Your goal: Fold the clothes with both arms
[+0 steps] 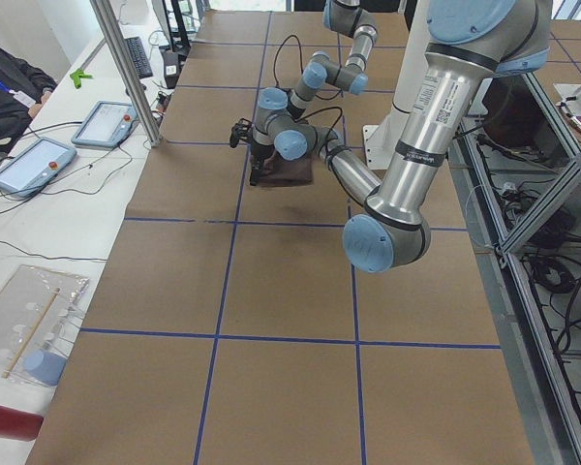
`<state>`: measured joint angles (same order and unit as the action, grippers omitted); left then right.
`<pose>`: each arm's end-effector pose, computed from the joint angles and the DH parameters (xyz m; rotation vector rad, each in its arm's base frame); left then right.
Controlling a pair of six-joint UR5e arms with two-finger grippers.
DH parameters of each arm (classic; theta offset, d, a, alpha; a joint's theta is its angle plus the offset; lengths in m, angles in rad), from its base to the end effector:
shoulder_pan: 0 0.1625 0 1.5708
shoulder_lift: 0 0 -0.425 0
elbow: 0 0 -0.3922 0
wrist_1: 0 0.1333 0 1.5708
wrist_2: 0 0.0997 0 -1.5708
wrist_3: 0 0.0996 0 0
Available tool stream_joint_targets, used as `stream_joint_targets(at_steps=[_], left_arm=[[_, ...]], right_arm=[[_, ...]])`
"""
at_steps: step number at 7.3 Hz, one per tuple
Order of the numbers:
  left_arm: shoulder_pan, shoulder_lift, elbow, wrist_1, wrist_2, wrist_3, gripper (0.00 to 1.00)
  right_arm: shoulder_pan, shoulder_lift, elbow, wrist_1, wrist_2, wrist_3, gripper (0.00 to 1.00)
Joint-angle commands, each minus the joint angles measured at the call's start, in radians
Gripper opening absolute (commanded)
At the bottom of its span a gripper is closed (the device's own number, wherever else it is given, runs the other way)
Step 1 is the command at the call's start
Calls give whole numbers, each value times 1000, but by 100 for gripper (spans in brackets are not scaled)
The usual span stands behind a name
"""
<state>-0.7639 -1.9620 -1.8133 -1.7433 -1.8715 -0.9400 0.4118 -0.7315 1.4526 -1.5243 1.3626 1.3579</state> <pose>0.3729 -0.5009 0.3171 0.2957 0.7952 -0.0038 -0.6259 -0.4413 0.1883 0.4245 -0.6689 0.2683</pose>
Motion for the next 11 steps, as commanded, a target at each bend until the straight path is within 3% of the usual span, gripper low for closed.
stream_joint_targets(at_steps=[1, 2, 5, 6, 7, 9, 10, 11], left_arm=[[0, 0, 0, 1, 0, 1, 100], [1, 0, 0, -1, 0, 1, 100], [2, 0, 2, 1, 2, 1, 100], [3, 0, 6, 1, 2, 1, 100], [8, -6, 15, 1, 2, -2, 100], [6, -17, 0, 5, 0, 0, 100], [6, -17, -17, 7, 0, 1, 100], [2, -11, -62, 22, 2, 10, 100]], right_arm=[[67, 107, -172, 53, 19, -3, 0], [93, 115, -255, 140, 21, -11, 0], [139, 152, -339, 157, 21, -25, 0], [145, 153, -342, 167, 23, -77, 99], [171, 153, -339, 209, 86, -86, 100], [278, 143, -264, 207, 345, -144, 100], [332, 91, -203, 194, 475, -161, 100], [367, -33, -43, 152, 516, -256, 100]])
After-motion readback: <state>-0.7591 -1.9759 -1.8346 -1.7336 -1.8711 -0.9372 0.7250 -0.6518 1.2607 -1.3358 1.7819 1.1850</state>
